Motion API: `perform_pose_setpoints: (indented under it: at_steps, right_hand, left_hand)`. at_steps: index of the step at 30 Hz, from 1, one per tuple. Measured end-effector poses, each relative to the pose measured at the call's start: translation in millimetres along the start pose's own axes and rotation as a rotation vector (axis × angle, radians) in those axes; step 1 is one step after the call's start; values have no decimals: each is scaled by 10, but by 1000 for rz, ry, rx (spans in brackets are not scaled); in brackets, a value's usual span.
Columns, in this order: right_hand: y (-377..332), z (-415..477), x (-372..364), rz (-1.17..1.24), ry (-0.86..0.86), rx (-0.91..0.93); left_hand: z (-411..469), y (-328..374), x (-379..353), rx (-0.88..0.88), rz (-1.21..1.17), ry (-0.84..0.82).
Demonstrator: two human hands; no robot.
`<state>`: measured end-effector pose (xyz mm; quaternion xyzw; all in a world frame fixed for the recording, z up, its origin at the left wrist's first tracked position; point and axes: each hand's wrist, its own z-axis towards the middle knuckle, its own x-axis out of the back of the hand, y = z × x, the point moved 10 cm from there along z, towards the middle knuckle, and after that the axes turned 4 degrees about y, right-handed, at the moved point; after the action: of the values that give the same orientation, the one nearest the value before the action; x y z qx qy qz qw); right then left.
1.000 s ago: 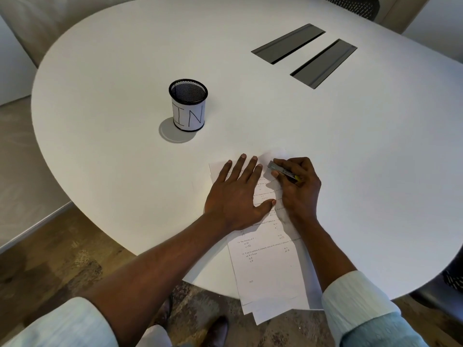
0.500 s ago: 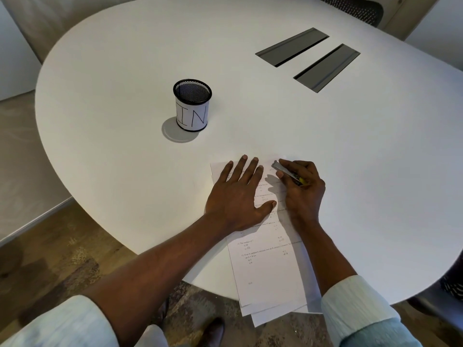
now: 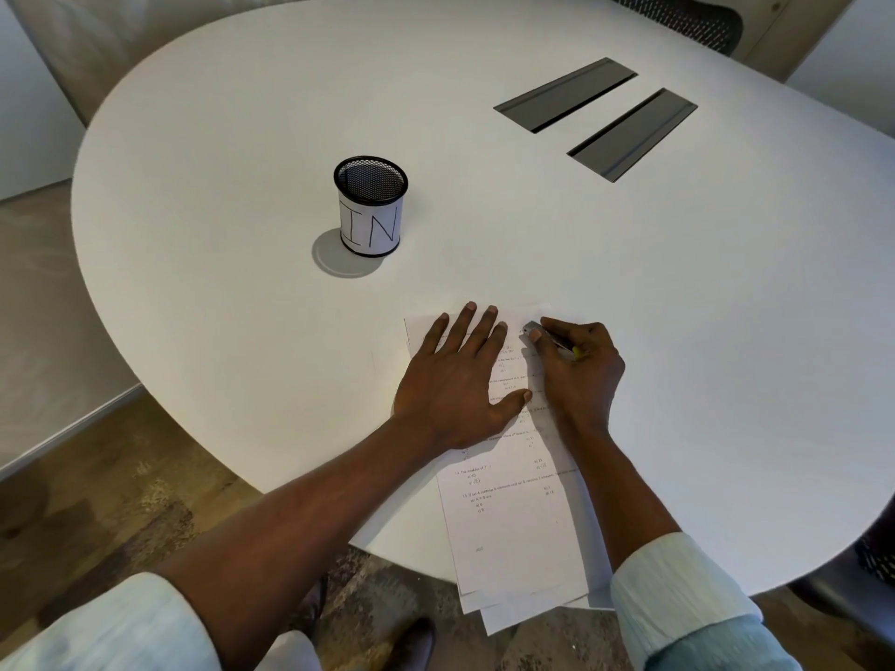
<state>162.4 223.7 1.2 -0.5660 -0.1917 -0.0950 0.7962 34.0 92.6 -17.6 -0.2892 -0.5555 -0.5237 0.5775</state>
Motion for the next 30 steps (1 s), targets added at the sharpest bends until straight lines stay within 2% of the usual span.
perform_pose_setpoints:
  at_steps: [4, 18, 25, 30]
  right_hand:
    - [23, -2, 3, -8, 10, -37]
    - [-55, -1, -39, -74, -24, 23]
    - [110, 4, 119, 50, 76, -186]
    - [247, -41, 184, 367, 149, -356]
  left_hand:
    - [0, 5, 9, 1, -7, 6]
    - [0, -1, -9, 3, -1, -12]
    - [5, -7, 0, 5, -12, -9]
    - [11, -7, 2, 2, -18, -4]
